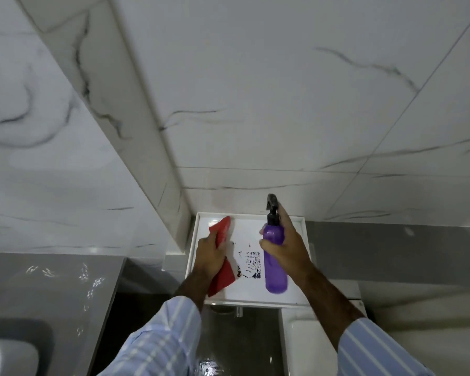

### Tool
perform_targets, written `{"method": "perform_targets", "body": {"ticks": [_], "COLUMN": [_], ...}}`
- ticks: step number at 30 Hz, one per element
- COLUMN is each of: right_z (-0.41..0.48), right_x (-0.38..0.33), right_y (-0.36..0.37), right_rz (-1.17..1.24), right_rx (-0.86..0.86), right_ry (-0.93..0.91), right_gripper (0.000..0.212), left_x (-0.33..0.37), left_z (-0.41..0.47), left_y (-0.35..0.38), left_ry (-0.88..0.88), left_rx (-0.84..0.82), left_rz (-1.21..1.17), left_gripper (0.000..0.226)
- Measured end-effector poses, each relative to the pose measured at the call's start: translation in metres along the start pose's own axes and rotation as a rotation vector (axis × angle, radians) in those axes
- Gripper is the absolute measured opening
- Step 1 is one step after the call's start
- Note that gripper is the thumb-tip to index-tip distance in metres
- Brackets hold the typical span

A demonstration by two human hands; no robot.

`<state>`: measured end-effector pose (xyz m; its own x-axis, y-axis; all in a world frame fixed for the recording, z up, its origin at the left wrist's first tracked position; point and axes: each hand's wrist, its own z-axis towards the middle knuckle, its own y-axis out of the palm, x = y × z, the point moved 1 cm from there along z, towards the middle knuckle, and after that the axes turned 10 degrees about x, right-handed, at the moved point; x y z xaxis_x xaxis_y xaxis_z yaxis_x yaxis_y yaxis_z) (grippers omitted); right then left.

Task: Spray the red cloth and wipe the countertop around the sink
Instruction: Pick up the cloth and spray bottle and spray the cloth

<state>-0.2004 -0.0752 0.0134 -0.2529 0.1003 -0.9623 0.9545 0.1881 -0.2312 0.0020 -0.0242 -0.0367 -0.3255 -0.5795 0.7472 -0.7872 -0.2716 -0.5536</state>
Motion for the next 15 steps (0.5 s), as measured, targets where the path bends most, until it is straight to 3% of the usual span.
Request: {"method": "perform_targets", "body": {"ticks": [2,4,11,15], "right_z": [-0.009,-0.019,-0.057,-0.076], "right_x": [-0.021,-0.042,-0.101,-0.120], "right_y": [-0.012,-0.018,-0.013,-0.006], "right_rz": [-0.019,-0.047,-0.092,-0.055], "right_rx": [-0.032,-0.083,-0.325,-0.363], "right_ry": [0.035,0.055,0.269,0.366], "right_gripper": [0.084,0.068,0.041,0.033], "left_x": [-0.004,-0.008,0.003,0.008], "left_z": [-0.012,-0.026,-0.061,-0.077], "left_y": [-0.017,-0.033,-0.041,-0.042], "left_ry": [-0.257,-0.456,-0.588,-0.552], "left_rx": [-0.137,-0.224,-0.268,-0.210], "left_rz": [-0.546,-0.885,-1.292,-1.394], "left_gripper": [0.039,0.043,0.048,0.045]}}
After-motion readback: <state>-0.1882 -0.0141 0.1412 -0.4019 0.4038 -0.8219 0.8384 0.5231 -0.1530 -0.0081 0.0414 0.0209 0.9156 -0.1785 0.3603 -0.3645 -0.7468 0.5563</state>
